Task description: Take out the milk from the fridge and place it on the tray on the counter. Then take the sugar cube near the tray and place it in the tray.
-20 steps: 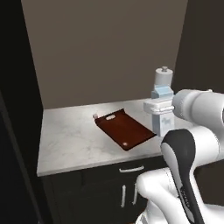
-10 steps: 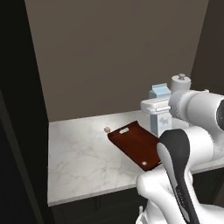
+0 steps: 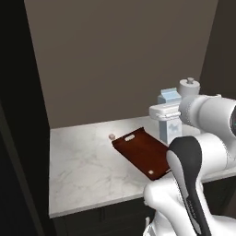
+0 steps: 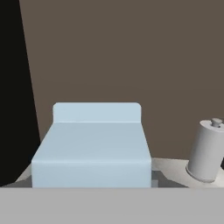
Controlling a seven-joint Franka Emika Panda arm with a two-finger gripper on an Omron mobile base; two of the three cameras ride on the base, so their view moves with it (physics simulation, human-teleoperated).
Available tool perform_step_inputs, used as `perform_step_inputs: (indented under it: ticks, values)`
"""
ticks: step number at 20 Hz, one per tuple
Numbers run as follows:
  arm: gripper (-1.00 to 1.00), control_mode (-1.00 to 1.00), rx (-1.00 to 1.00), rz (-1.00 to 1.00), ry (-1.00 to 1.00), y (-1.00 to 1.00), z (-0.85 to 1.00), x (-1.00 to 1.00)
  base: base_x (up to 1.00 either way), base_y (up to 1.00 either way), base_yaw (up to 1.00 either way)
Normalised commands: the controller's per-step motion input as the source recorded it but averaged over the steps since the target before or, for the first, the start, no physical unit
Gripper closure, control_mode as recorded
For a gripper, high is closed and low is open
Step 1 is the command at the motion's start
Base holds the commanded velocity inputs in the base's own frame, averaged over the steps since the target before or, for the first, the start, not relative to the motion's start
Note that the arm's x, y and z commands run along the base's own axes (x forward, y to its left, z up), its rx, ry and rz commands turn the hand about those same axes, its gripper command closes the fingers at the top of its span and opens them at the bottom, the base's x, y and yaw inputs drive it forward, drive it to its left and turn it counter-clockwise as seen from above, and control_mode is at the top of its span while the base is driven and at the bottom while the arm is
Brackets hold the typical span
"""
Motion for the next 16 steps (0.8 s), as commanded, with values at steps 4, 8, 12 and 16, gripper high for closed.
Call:
perform_step_inputs:
  ticks: [4, 8, 12, 16]
  values:
    - [1.00, 1.00, 0.00, 0.00, 0.00, 0.00, 0.00, 0.00, 0.39, -0.46, -0.27]
    - [1.00, 1.00, 0.00, 0.00, 0.00, 0.00, 0.00, 0.00, 0.44, -0.42, -0.05]
    - [1.00, -1.00, 0.04, 0.04, 0.01, -0.66, -0.27, 0.48, 0.17, -0.16, 0.00]
    - [1.00, -1.00, 0.02, 0.16, 0.02, -0.98, -0.55, 0.54, 0.00, 0.00, 0.00]
